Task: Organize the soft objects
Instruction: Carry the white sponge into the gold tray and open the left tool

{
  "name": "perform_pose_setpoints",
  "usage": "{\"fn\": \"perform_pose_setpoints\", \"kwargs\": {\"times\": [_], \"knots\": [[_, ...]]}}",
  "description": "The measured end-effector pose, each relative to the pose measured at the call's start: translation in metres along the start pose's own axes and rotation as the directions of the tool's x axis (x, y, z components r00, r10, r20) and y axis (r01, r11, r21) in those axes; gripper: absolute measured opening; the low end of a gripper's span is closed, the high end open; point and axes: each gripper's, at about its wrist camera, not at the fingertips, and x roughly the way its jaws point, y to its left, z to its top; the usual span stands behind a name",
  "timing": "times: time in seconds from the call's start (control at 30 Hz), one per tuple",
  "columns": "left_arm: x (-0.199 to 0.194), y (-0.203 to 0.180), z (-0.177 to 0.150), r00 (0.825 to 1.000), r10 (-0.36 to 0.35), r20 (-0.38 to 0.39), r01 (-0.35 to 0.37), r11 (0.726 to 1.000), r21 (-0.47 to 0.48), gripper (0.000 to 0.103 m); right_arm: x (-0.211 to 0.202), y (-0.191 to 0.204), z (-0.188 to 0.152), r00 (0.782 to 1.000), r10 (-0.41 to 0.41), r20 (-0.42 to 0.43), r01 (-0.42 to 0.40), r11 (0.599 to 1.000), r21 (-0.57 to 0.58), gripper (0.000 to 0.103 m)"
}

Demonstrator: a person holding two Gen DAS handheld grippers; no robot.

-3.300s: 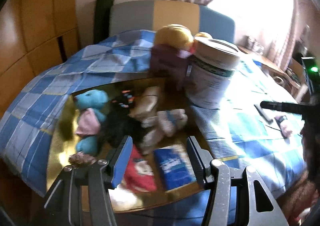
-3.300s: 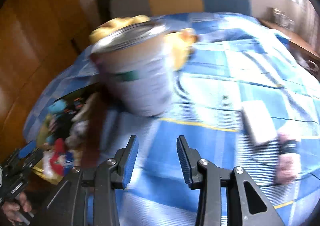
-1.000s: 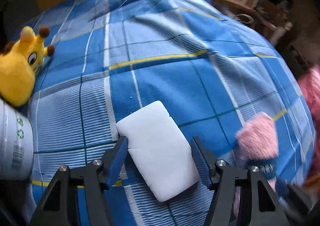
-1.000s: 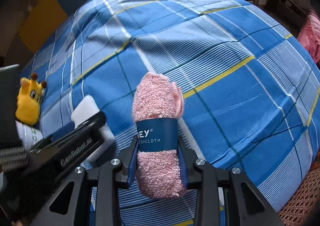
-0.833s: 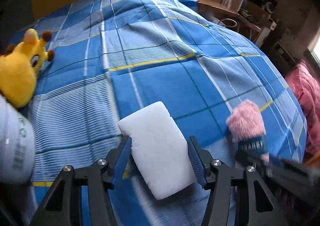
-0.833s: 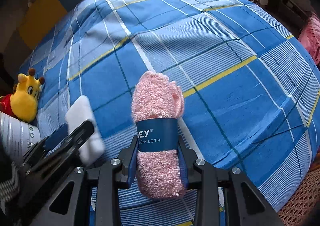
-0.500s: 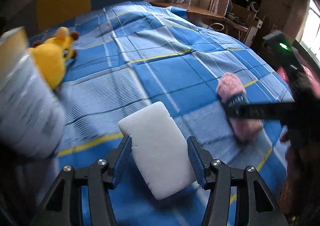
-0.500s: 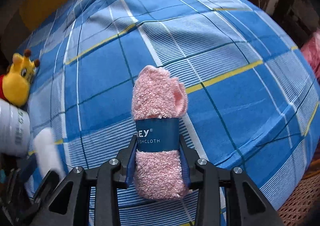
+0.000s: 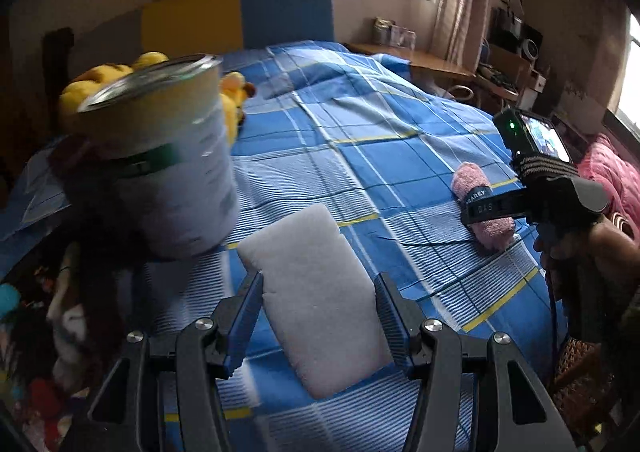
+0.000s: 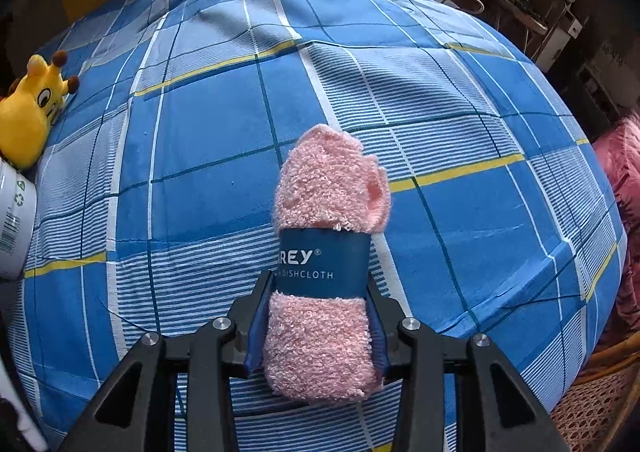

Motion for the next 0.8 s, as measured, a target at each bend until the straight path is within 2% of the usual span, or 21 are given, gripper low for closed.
{"fn": "perform_pose_setpoints", "kwargs": {"times": [0.43,0.8], "knots": [[-0.035,0.054,-0.014,0.997,0.076,0.031,-0.071,0.989,-0.132,0.057,-0.007,0.004,-0.006,0.999,-0.033,0.024,0.034,0.999,-0.04,0.041],[-0.058,0.11,-0.027,0.985,0.171,0.034,-0.158,0.958,-0.241,0.058,-0.01,0.007,-0.009,0.998,-0.049,0.028,0.051,0.997,-0.057,0.041]]}}
